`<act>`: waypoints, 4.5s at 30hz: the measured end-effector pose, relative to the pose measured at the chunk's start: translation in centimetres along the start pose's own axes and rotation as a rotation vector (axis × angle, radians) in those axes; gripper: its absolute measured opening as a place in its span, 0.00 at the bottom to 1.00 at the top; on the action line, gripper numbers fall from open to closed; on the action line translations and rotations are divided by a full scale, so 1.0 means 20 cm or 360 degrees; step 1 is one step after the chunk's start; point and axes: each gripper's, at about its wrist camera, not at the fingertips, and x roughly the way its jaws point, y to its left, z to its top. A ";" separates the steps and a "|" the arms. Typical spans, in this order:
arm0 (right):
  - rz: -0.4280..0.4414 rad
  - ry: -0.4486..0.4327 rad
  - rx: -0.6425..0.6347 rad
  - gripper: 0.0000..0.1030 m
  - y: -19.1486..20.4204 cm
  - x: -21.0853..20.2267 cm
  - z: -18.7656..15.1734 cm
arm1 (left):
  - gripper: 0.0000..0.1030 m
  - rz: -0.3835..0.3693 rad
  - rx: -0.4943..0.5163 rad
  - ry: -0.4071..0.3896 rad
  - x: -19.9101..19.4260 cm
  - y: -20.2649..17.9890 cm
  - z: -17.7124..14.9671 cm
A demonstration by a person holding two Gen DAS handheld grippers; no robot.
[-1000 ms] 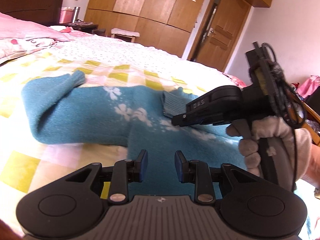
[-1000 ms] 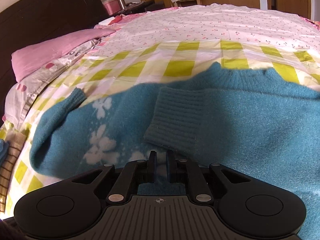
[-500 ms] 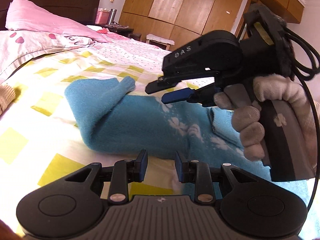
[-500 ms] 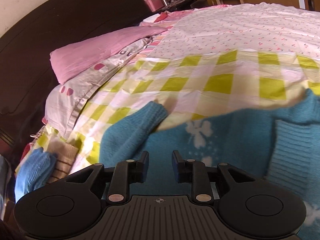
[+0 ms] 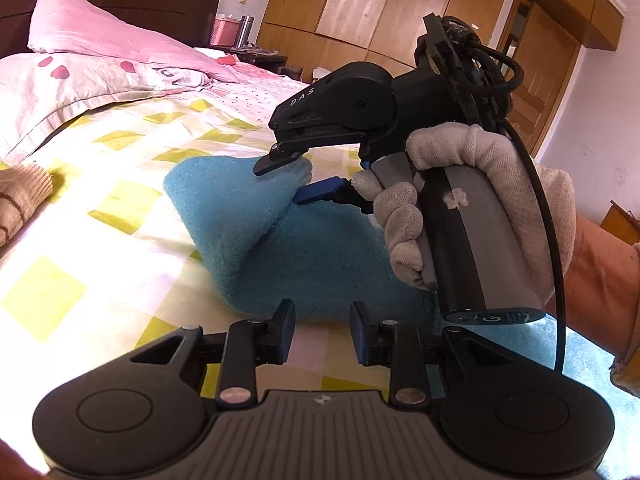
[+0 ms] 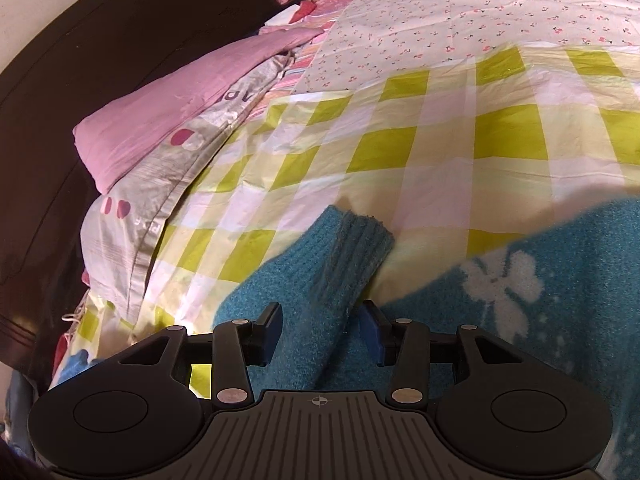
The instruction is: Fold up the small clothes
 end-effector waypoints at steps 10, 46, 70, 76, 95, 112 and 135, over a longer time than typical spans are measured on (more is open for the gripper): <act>-0.0066 -0.0053 -0.0096 0.13 0.04 0.01 0.01 | 0.35 0.0012 -0.0005 0.0007 0.01 0.01 -0.01; -0.0663 -0.0636 0.0451 0.10 -1.25 -1.24 -0.35 | 0.49 -0.0171 0.0610 -0.0041 -0.12 -0.55 -0.28; -0.0319 -0.0735 0.0418 0.11 -1.22 -1.37 -0.34 | 0.55 -0.0203 0.0905 -0.0213 -0.02 -1.04 -0.10; -0.0193 -0.0702 0.0269 0.11 -1.09 -1.47 -0.27 | 0.66 -0.0268 0.1051 -0.0344 0.10 -1.31 -0.10; 0.0037 -0.0779 -0.0065 0.17 -0.86 -1.60 -0.34 | 0.16 -0.0209 0.0137 -0.0337 0.10 -0.69 0.46; -0.0799 -0.0378 -0.1295 0.40 -0.48 -0.58 -0.50 | 0.15 0.0029 -0.0099 -0.0578 -0.20 0.01 0.69; -0.0614 -0.0420 -0.1068 0.19 -0.32 -0.57 -0.49 | 0.15 -0.0183 -0.0067 -0.0545 -0.19 -0.15 0.70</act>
